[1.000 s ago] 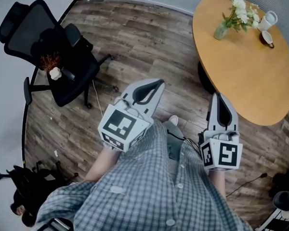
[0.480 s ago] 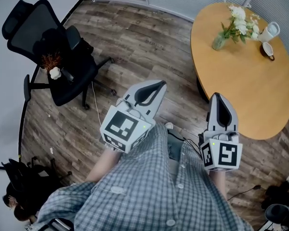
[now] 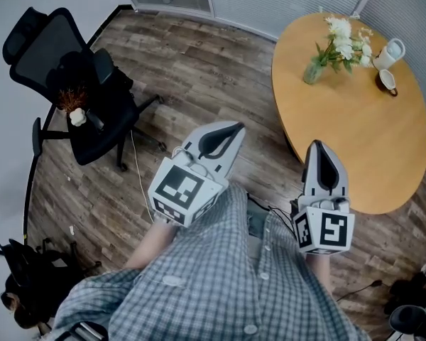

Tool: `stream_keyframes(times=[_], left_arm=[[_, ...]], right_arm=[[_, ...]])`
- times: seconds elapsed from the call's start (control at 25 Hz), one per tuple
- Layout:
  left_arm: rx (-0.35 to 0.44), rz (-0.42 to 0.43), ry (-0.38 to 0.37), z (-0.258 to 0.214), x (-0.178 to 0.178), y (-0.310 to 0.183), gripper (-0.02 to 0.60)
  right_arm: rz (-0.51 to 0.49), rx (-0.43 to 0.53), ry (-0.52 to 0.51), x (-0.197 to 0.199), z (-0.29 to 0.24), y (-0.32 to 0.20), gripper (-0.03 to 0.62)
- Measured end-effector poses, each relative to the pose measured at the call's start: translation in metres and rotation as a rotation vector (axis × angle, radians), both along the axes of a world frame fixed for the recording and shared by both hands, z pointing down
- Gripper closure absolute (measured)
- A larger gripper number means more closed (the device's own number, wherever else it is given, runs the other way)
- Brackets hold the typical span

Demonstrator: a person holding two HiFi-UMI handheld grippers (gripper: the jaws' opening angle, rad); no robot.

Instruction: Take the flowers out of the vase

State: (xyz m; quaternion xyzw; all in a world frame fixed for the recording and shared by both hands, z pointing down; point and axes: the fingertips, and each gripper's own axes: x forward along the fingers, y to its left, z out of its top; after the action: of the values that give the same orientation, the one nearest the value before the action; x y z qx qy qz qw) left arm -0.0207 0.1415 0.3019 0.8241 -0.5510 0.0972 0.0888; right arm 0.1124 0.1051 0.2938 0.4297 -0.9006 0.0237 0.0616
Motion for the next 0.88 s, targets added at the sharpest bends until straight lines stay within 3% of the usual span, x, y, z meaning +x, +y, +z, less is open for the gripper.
stream_keyframes(times=[0.4, 0.88], left_arm=[[-0.022, 0.002, -0.002, 0.009, 0.001, -0.012, 0.574], [-0.026, 0.121, 0.012, 0.015, 0.015, -0.062, 0.574]], right_arm=[[0.012, -0.016, 0.014, 0.004, 0.008, -0.014, 0.585], [0.095, -0.022, 0.021, 0.009, 0.012, -0.047, 0.585]])
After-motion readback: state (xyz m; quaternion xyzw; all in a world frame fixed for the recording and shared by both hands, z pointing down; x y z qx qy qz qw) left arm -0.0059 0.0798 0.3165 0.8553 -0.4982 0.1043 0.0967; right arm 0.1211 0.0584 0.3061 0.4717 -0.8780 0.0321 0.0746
